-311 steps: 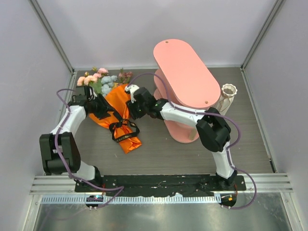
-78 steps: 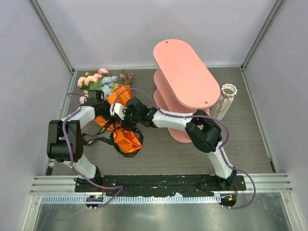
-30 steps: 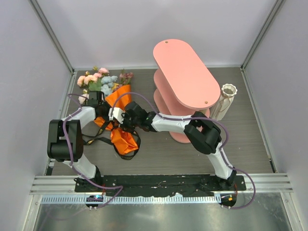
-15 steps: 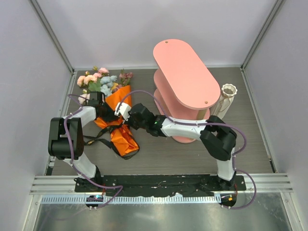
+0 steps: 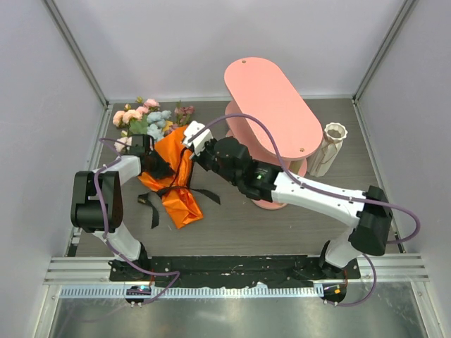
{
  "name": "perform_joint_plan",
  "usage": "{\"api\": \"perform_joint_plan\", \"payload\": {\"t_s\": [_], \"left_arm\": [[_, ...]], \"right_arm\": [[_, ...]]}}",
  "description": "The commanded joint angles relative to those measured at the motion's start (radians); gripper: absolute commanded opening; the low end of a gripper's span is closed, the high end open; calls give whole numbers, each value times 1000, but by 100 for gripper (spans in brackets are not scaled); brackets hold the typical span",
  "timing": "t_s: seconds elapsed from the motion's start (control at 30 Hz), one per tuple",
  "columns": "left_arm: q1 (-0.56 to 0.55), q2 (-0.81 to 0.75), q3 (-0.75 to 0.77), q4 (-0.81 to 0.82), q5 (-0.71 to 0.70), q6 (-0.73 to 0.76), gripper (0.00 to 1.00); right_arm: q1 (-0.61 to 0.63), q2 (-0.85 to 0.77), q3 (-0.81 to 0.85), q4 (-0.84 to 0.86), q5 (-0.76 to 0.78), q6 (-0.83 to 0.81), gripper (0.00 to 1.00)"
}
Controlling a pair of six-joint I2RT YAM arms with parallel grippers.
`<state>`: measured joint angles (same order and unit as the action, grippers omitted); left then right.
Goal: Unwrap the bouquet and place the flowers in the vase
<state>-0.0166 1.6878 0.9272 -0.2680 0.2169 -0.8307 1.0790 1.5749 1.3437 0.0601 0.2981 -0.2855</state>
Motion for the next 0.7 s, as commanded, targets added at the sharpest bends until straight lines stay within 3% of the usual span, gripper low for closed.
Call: {"api": "perform_joint_plan", "payload": {"t_s": [0.0, 0.4, 0.67], "left_arm": [[12, 18, 1, 18, -48, 7, 18], [12, 6, -1, 32, -24, 2, 19], [12, 9, -7, 44, -8, 2, 19]], "right_arm": [[6, -117, 113, -12, 30, -29, 1], [6, -351, 353, -54, -66, 37, 1], [6, -591, 342, -128, -59, 94, 1]]}}
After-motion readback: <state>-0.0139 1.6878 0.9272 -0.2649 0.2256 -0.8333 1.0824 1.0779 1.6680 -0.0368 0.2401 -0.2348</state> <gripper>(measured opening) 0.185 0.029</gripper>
